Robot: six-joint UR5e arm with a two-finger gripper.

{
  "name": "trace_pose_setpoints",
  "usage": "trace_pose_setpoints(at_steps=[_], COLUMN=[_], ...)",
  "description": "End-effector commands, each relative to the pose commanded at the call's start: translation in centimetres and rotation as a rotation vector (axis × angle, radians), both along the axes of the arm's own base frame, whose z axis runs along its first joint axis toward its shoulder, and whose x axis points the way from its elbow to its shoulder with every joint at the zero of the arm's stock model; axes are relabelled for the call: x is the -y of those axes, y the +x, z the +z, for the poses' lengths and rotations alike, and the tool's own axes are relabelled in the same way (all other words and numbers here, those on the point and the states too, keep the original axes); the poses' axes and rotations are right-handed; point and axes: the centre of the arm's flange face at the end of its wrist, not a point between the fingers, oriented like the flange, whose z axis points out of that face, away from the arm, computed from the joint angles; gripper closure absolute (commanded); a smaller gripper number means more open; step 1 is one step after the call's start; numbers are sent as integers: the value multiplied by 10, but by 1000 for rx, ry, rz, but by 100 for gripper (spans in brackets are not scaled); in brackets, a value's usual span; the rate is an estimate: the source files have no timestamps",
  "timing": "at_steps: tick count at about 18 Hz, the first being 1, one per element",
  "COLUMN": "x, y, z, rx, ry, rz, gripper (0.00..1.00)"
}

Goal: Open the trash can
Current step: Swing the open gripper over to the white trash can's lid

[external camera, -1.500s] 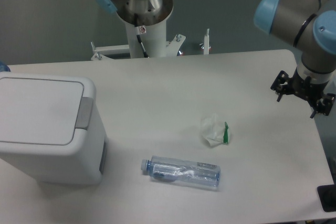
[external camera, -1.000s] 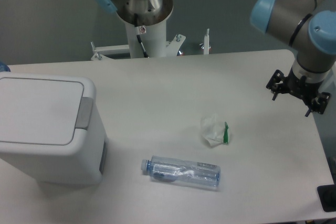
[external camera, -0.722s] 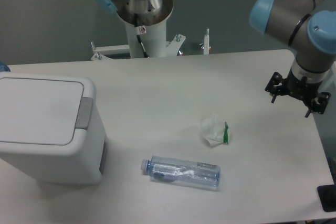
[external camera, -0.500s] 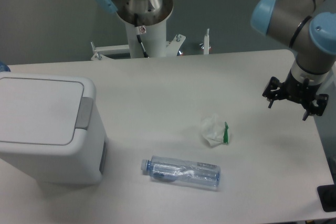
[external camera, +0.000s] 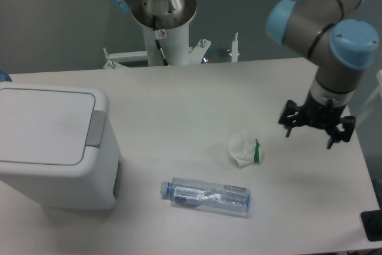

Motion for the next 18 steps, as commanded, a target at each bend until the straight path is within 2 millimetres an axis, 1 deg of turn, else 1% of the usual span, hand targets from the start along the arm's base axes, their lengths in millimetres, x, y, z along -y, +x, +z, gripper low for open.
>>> trace_pose_setpoints(at_steps=[2, 3, 5, 6, 8, 10, 11, 12, 13, 14, 17, 18], x=[-5, -6, -8, -7, -1, 1, 2, -5, -15, -20, -40, -45], y=[4, 6, 14, 22, 47, 71, 86, 102, 117, 134, 193, 209], z=[2, 6, 23, 30, 53, 68, 82, 92, 96, 106, 122, 126], rx=[47, 55, 68, 89, 135, 189, 205, 235, 266, 285, 338, 350], ry=[84, 103, 155, 185, 259, 318, 348, 370, 375, 382, 386, 386], rz=[83, 84, 86, 103, 140, 164, 182, 201, 228, 257, 283, 281], gripper=[0, 0, 0, 0, 0, 0, 0, 0, 0, 0, 0, 0])
